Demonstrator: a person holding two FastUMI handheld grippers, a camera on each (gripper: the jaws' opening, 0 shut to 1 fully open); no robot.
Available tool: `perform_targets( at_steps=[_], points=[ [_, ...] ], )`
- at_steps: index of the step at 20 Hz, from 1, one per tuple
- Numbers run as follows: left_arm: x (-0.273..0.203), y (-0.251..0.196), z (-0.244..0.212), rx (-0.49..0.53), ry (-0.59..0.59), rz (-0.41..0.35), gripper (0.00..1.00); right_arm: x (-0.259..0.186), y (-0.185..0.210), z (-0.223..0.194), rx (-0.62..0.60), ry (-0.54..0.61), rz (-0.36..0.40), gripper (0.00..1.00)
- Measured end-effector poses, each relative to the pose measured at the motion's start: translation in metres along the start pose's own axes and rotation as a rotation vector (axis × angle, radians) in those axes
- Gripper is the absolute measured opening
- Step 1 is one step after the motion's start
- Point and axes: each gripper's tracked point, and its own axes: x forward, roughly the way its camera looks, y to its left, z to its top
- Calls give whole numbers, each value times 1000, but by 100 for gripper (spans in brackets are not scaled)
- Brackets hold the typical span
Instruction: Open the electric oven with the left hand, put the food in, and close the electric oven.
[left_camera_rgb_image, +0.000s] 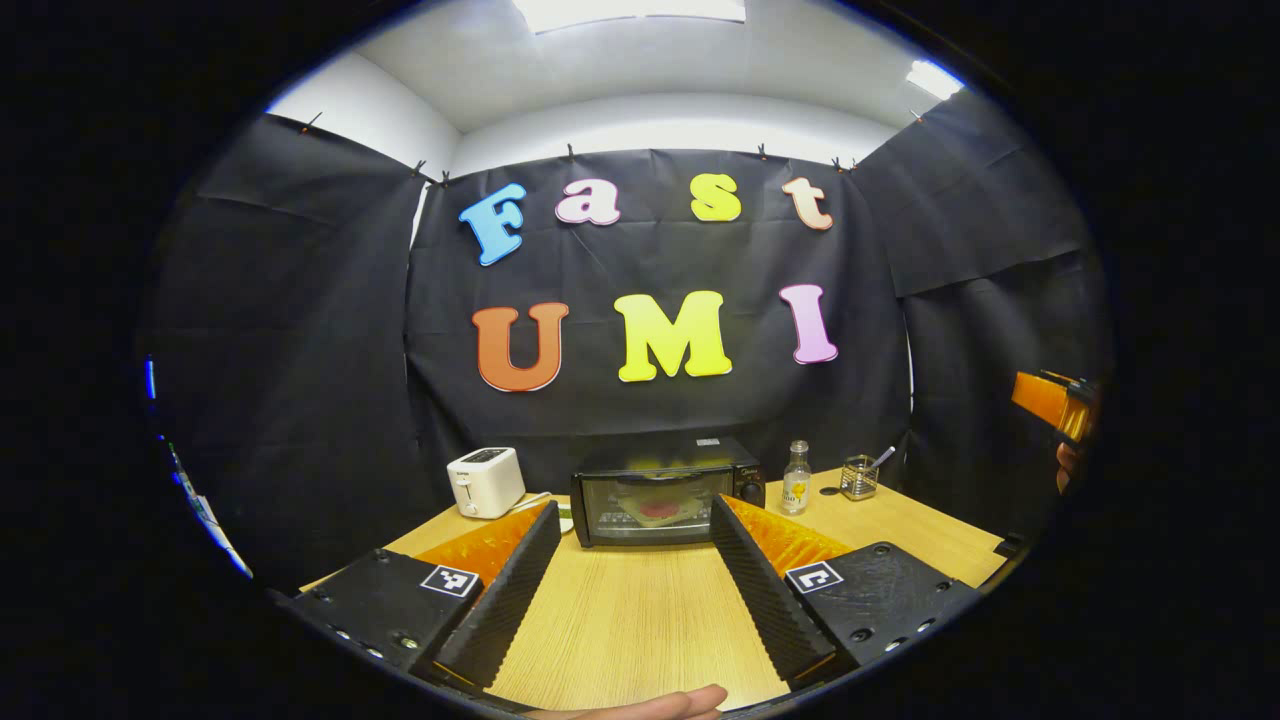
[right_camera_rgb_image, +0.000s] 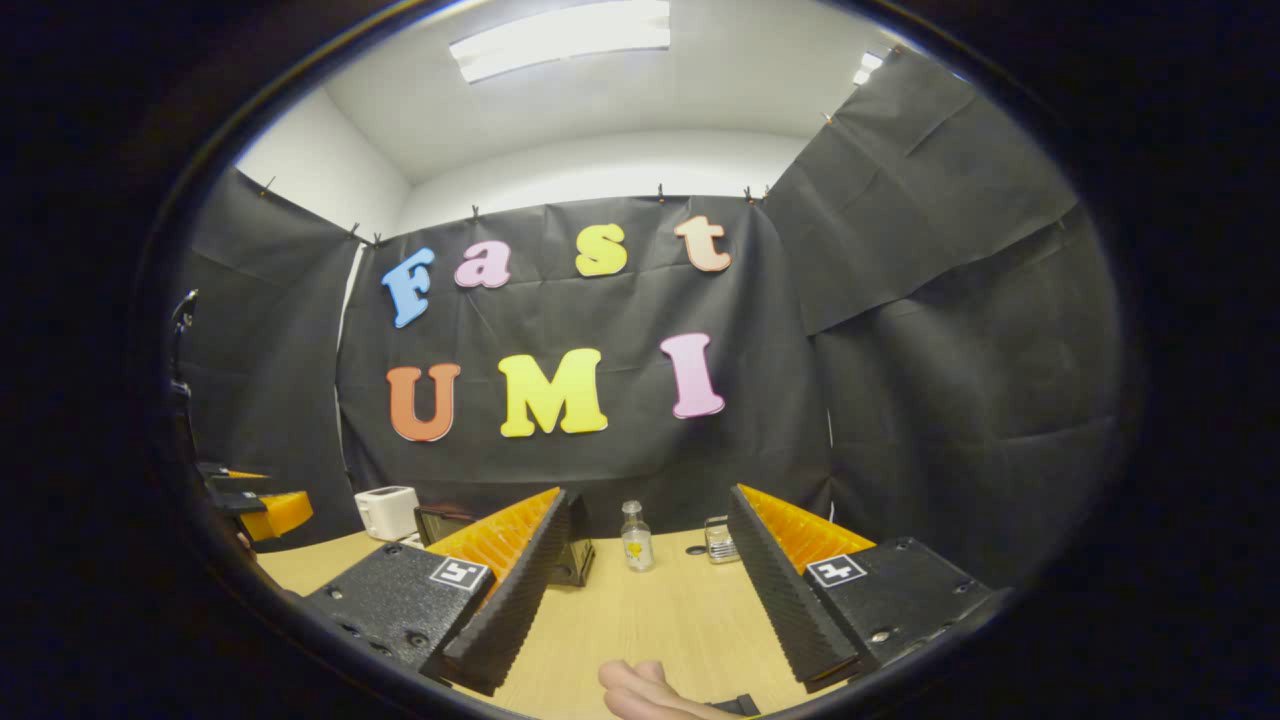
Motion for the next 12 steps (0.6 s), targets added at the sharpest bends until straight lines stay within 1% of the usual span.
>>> perform_targets(
  at_steps=[1, 2, 3, 5, 6, 9, 10, 11, 12],
  points=[
    [-1, 0, 4, -8, -9, -3, 96, 1, 0, 0, -1, 2, -1, 100],
    [-2, 2, 5, -15, -12, -1, 96, 1, -2, -2, -3, 5, -3, 100],
    [-3, 2, 6, -17, -12, -3, 96, 2, -2, -2, -4, 7, -4, 95],
    [-2, 5, 11, -18, -21, 3, 96, 1, -2, -3, -6, 12, -7, 95],
    [-3, 5, 12, -18, -23, 7, 96, 0, -3, -2, -8, 13, -11, 100],
    [-4, 0, 18, -16, -33, -7, 96, 0, 0, -4, -10, 19, -2, 100],
    [-5, 0, 20, -12, -36, -5, 96, 0, 1, -5, -13, 21, 1, 95],
    [-6, -1, 21, -6, -38, -6, 96, -1, 2, -5, -17, 22, 4, 95],
    [-6, -2, 23, -2, -41, -6, 96, -1, 3, -4, -21, 22, 6, 100]
  ],
)
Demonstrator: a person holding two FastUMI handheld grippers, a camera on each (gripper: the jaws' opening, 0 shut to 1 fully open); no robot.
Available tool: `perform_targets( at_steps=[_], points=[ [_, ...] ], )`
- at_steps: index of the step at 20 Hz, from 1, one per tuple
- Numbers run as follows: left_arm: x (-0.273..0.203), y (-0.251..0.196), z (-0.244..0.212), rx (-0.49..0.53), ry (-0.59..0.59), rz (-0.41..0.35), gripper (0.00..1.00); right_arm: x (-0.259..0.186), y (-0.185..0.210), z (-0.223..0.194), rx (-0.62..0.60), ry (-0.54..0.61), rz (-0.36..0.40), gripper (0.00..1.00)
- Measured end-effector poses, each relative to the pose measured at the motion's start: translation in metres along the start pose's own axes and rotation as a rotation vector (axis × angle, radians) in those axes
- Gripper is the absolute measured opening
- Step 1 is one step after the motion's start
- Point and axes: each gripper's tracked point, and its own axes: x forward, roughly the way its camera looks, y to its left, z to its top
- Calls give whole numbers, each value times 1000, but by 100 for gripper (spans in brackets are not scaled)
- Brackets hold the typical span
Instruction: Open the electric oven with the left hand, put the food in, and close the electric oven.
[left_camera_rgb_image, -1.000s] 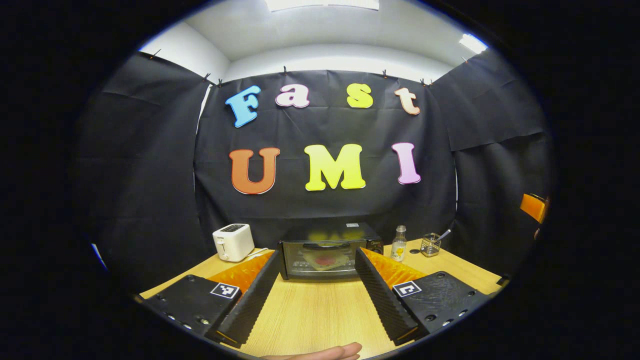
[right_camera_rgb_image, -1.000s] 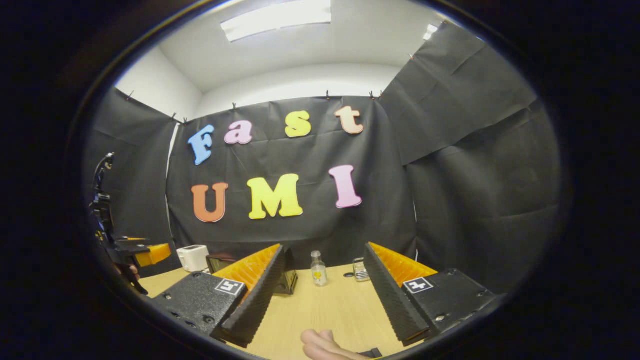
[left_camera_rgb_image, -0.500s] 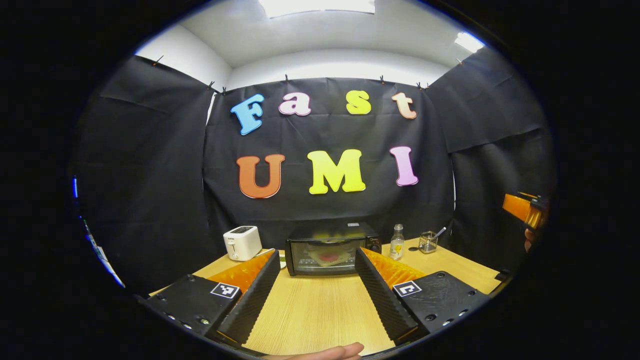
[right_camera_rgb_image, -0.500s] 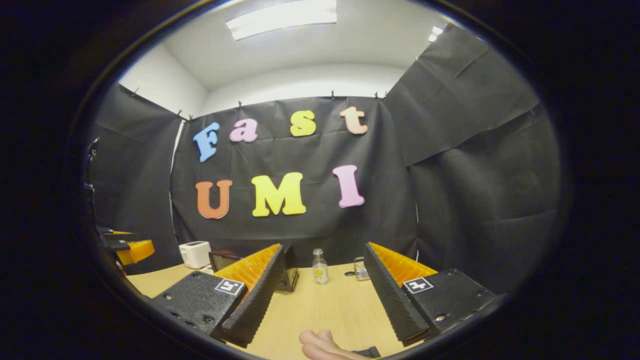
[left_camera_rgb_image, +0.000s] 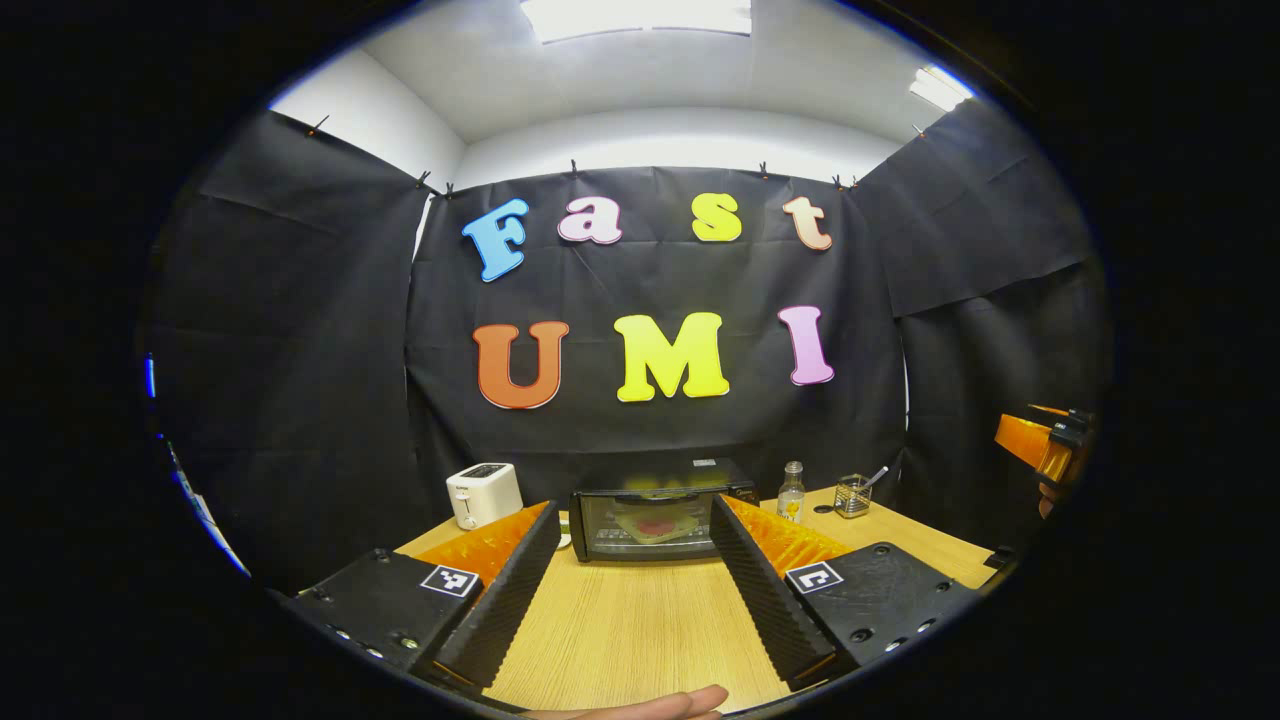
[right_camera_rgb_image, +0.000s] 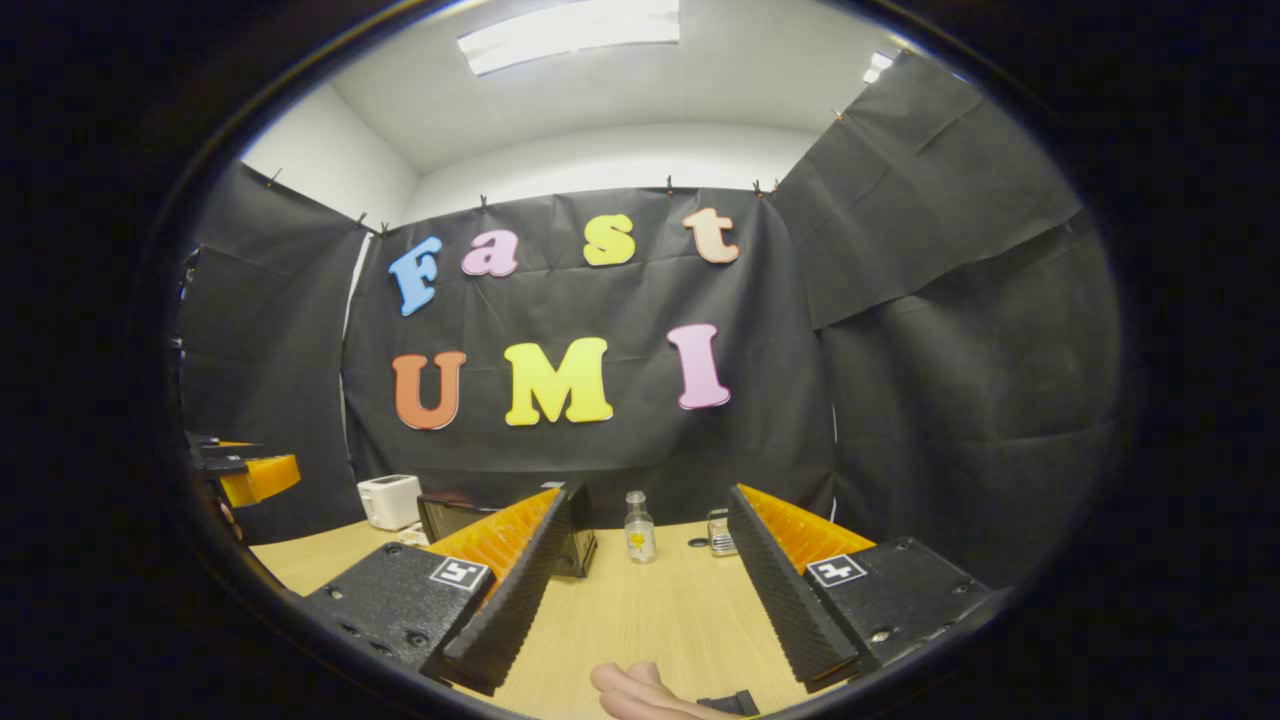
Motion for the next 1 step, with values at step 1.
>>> perform_targets(
  at_steps=[1],
  points=[
    [0, -1, 2, 2, -4, 0, 96, 0, 1, 1, -6, 0, 2, 100]
  ],
)
